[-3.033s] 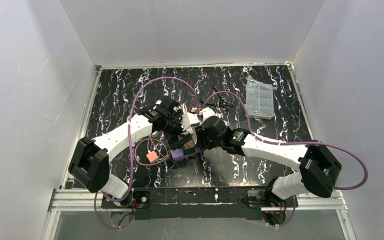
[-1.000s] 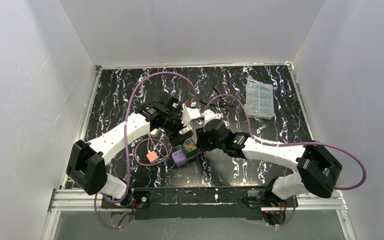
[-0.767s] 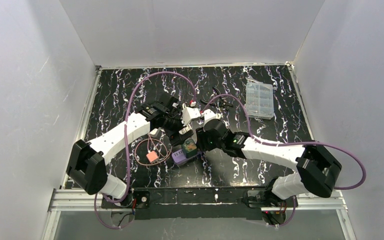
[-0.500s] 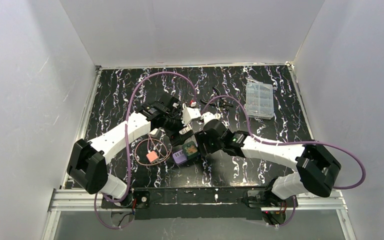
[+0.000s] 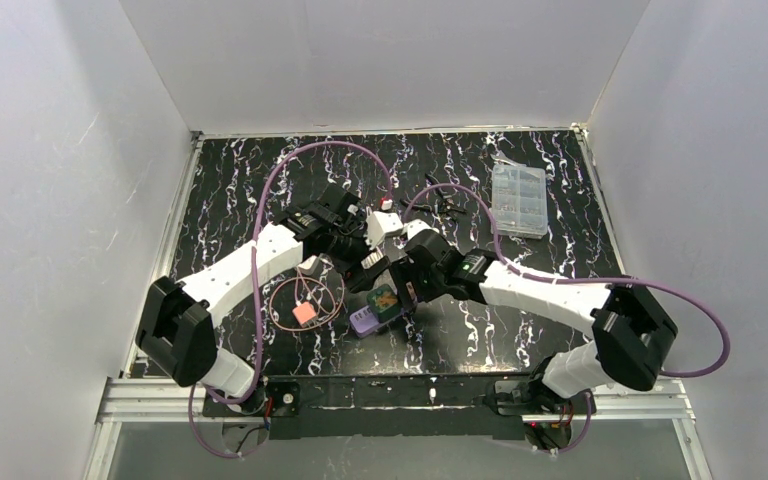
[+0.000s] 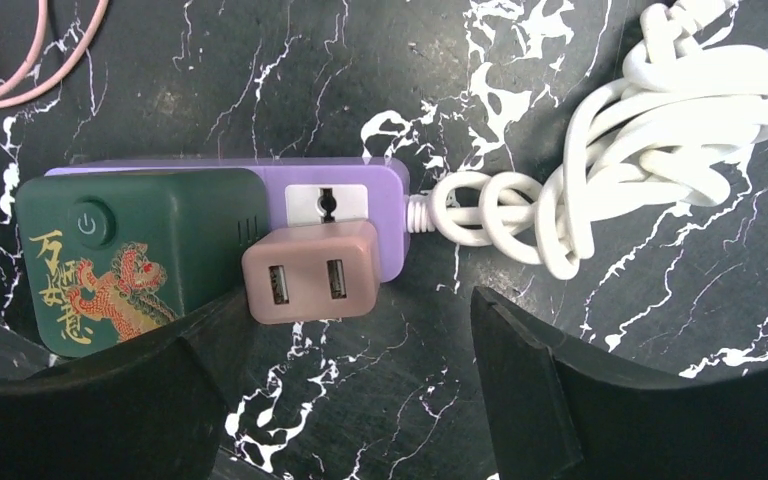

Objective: Insert the plug
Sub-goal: Insert the plug into the socket.

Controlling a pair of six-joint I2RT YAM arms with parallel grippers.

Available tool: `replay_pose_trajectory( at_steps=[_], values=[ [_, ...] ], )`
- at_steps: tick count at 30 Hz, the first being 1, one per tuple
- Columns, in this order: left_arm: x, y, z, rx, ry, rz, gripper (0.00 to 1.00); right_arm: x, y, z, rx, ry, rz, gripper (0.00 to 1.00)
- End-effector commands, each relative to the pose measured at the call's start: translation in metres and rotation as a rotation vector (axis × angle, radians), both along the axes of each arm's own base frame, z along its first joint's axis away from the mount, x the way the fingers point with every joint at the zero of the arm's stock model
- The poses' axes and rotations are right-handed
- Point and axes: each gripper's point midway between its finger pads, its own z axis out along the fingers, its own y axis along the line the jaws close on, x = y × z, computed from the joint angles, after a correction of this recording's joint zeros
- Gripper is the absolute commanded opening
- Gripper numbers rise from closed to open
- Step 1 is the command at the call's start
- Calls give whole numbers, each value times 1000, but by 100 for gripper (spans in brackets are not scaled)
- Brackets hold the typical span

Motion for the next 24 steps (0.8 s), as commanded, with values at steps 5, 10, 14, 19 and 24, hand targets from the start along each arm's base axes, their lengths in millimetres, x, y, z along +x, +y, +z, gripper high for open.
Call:
replay_pose_trajectory(
  at_steps=[5, 10, 14, 19, 24],
  values=[
    [-20, -22, 11, -81, 122, 26, 93, 12, 32, 20, 62, -44, 75, 84],
    [-28, -16, -11, -24, 142, -1, 93, 12, 36, 30, 94, -44, 88, 83],
    [-31, -1, -30, 53, 129, -19, 93, 6, 37, 32, 113, -32, 106, 83],
    [-31, 6, -40, 95, 128, -16, 92, 3, 34, 35, 138, -29, 109, 85],
    [-27, 3, -46, 106, 134, -11, 91, 5, 36, 38, 195, -47, 81, 86]
  ],
)
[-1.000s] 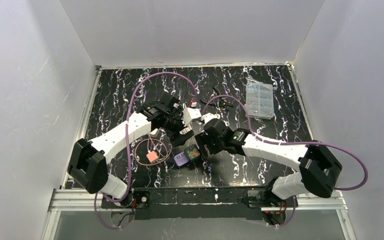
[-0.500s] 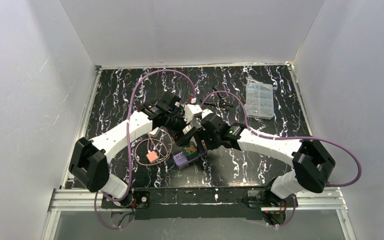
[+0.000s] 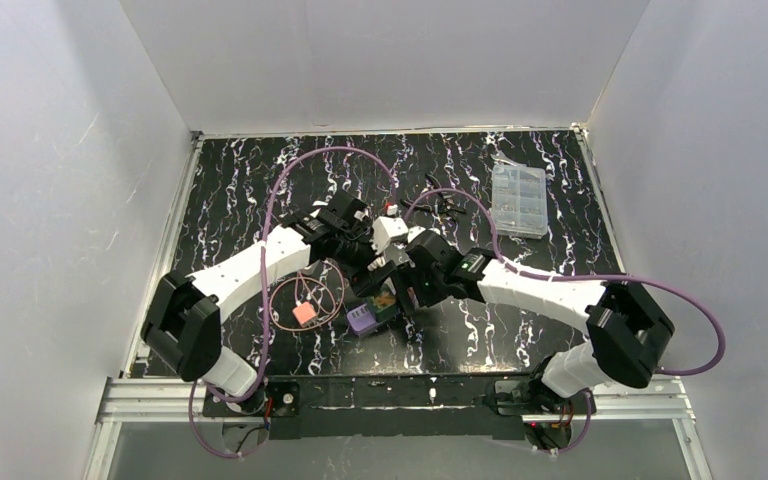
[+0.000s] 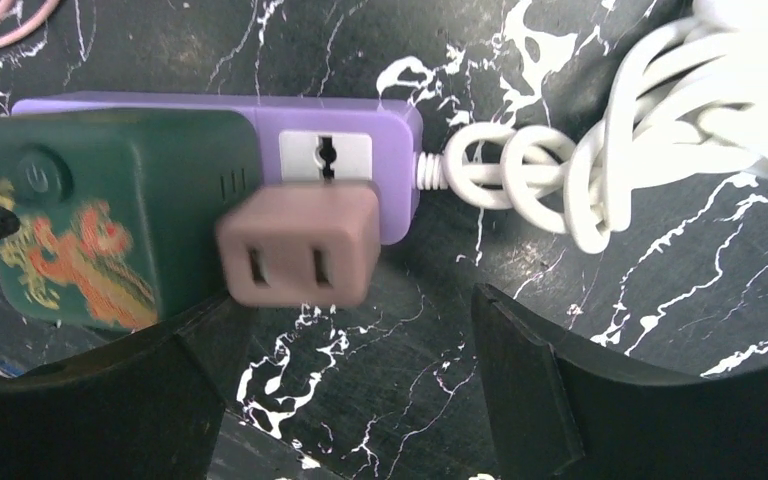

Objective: Insert the plug
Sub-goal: Insert the plug into the socket.

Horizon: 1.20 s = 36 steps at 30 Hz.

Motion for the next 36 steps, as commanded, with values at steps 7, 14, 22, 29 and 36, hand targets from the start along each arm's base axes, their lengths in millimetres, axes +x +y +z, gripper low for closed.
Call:
replay_pose_trajectory(
  at_steps=[7, 14, 22, 29, 36],
  values=[
    [-18, 14, -40, 157, 85, -51, 91, 21, 43, 66, 289, -208, 66, 87],
    [-14, 17, -26, 157, 47, -29, 92, 19, 23, 85, 348, -232, 57, 82],
    [-21, 27, -20, 149, -6, -81, 92, 39, 12, 93, 428, -203, -17, 70],
    [-18, 32, -32, 170, -30, -76, 92, 50, 21, 83, 456, -174, -34, 69],
    [-9, 22, -27, 137, -31, -30, 91, 47, 20, 53, 437, -128, -40, 59]
  ],
)
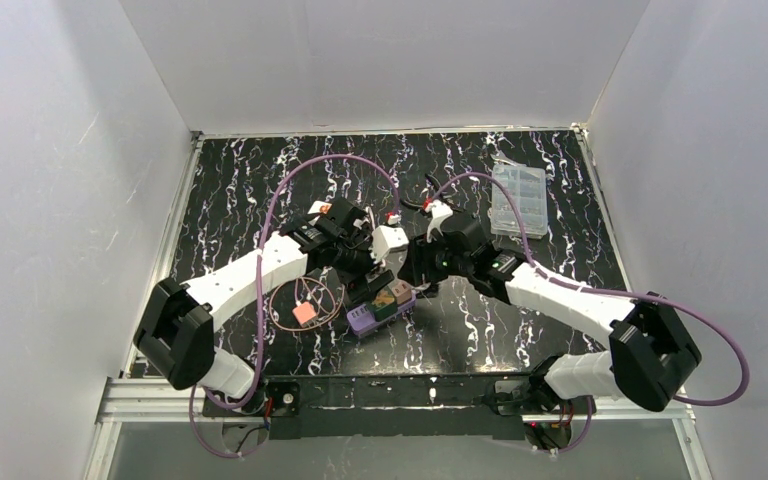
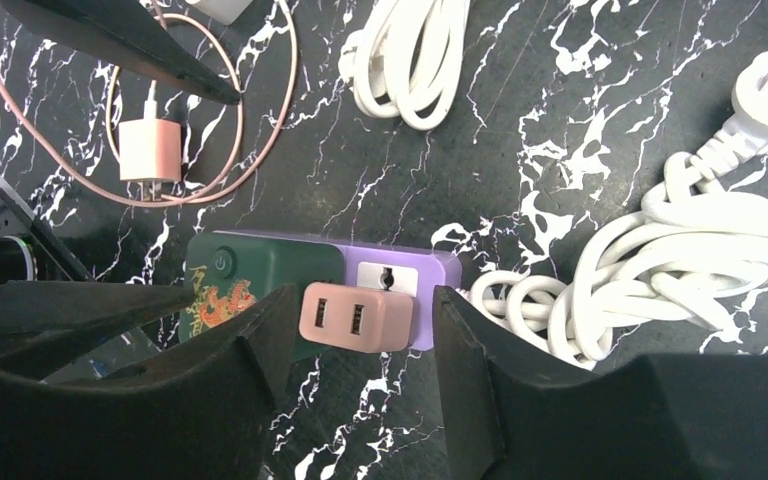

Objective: Insert the plug
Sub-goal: Insert the plug into the socket.

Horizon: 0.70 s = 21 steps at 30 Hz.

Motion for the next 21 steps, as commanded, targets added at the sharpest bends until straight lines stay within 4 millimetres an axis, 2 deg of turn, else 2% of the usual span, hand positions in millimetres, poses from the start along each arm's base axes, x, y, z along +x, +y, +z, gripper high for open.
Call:
replay_pose_trajectory(
  at_steps=[1, 8, 15, 21],
  values=[
    [-1, 14, -20, 96, 31, 36, 91, 3, 4, -3, 45, -11, 1, 57],
    [2, 10, -22, 96, 37, 33, 91, -9, -7, -24, 19, 25, 4, 47],
    [-2, 13, -26, 116, 34, -3, 91, -15, -16, -45, -35, 53, 6, 45],
    [-5, 21, -40, 164, 32, -38, 91, -23, -28, -62, -88, 79, -1, 42]
  ],
)
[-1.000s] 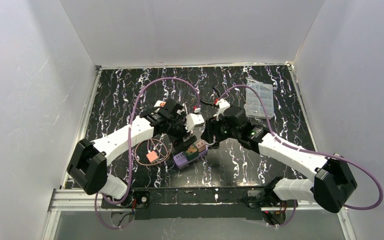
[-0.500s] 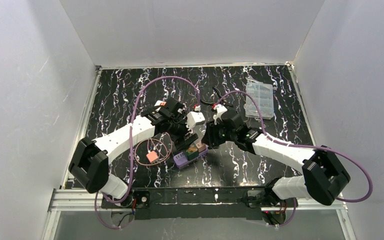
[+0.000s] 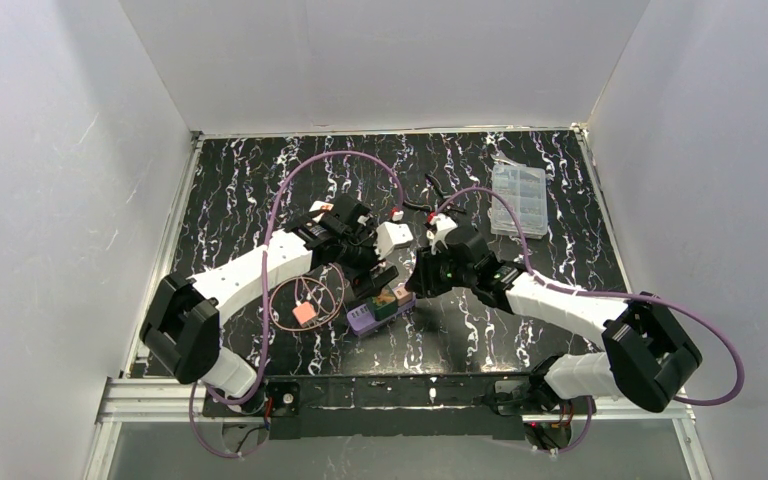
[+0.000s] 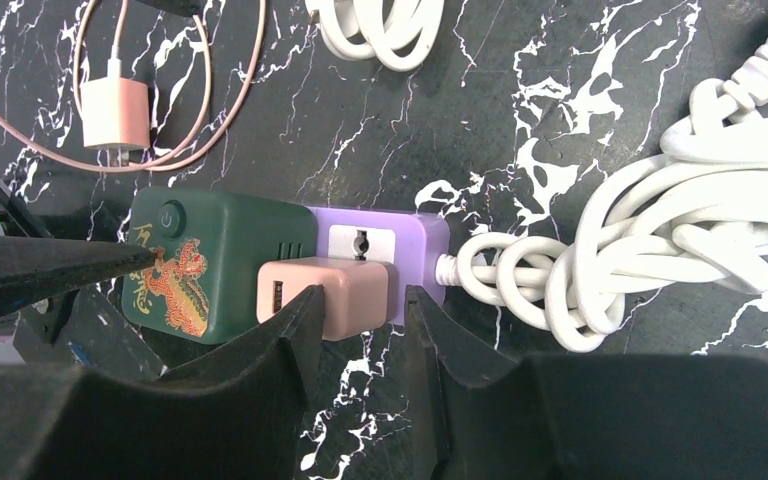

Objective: Insert the plug
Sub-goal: Insert the plug into the socket.

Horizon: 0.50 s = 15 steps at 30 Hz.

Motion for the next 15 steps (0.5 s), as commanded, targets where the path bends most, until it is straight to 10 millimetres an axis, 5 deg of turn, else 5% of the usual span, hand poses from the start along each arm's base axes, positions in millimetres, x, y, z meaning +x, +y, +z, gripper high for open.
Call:
replay_pose_trajectory(
  at_steps=[1, 5, 8, 15],
  values=[
    [-15, 31, -42, 184, 51, -35, 91, -9, -19, -26, -93, 28, -6, 42],
    [-11, 28, -38, 178, 47, -13, 92, -10, -23, -26, -119, 31, -10, 42],
    [2, 23, -15, 160, 3, 29, 98, -4, -21, -13, -115, 7, -18, 47],
    [37, 27, 101, 38, -177, 154, 98, 24, -7, 43, -71, -104, -49, 68]
  ],
)
